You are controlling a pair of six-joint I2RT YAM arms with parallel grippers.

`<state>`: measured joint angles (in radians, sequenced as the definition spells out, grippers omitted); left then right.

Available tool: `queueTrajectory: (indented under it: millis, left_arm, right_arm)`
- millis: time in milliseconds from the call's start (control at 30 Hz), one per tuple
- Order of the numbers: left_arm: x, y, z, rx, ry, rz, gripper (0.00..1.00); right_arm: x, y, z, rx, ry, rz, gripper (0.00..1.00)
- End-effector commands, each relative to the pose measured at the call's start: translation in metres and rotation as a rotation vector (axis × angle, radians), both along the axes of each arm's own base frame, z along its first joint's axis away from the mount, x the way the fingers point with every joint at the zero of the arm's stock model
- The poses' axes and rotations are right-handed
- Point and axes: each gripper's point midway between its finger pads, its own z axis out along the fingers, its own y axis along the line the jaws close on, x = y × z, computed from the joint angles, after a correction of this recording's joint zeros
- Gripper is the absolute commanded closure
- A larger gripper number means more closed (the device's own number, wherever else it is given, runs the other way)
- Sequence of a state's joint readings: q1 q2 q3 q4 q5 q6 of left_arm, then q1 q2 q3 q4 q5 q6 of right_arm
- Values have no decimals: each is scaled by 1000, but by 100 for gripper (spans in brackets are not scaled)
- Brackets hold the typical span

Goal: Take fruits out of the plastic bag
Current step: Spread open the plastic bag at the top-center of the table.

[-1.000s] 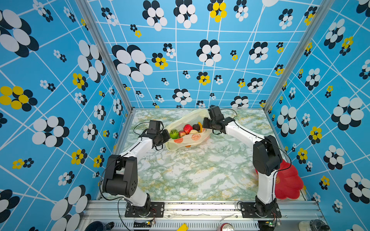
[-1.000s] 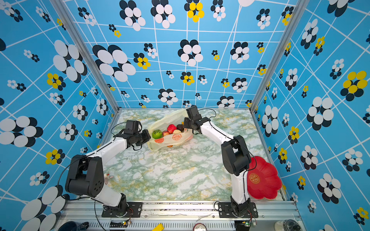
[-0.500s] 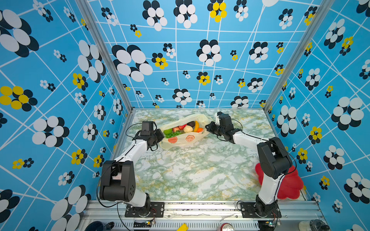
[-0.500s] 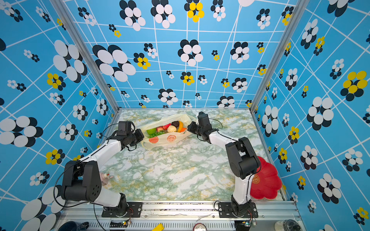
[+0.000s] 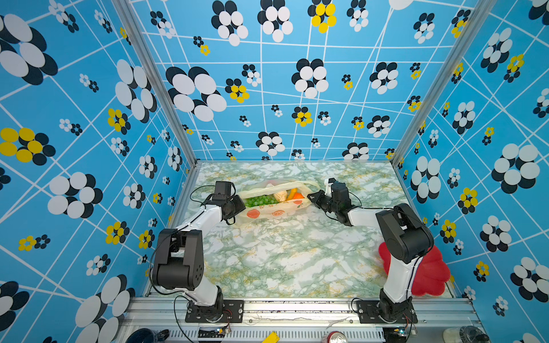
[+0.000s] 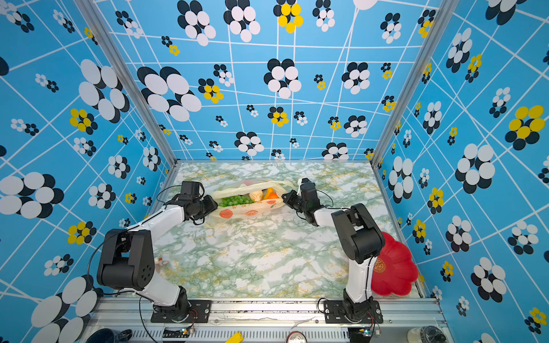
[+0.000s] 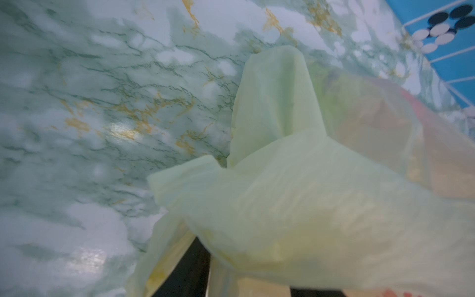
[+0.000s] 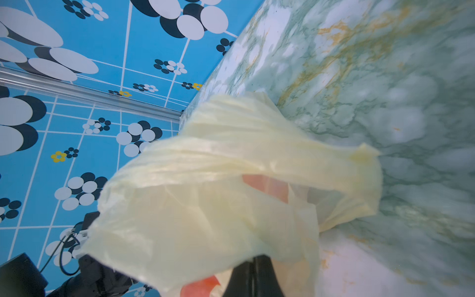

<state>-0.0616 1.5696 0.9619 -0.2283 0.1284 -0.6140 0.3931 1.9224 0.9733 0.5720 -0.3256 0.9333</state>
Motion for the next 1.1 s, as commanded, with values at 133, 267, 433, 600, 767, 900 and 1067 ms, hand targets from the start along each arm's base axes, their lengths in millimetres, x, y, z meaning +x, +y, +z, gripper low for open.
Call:
queueTrajectory:
  millis: [133, 267, 433, 600, 767, 900, 1067]
  left_arm:
    - [-41, 12, 30, 116, 9, 112, 21]
    - [-56, -5, 34, 37, -10, 128, 17]
    - [-51, -37, 16, -68, 4, 119, 10]
    - [-27, -53, -3, -194, -2, 133, 7]
    - [-10, -48, -12, -171, 0, 149, 18]
    - [-13, -37, -36, -247, 16, 182, 49]
    - [-15, -29, -40, -336, -73, 189, 79]
  right_arm:
    - [-9, 1, 8, -56, -30, 11, 100]
    - [-18, 9, 9, -72, -40, 39, 100]
    - [-34, 21, 9, -119, -56, 82, 100]
    - [-44, 28, 7, -114, -60, 138, 100]
    - [-56, 23, 4, -133, -53, 157, 100]
    - [-53, 18, 15, -81, -76, 179, 100]
    - [-33, 6, 15, -2, -50, 133, 100]
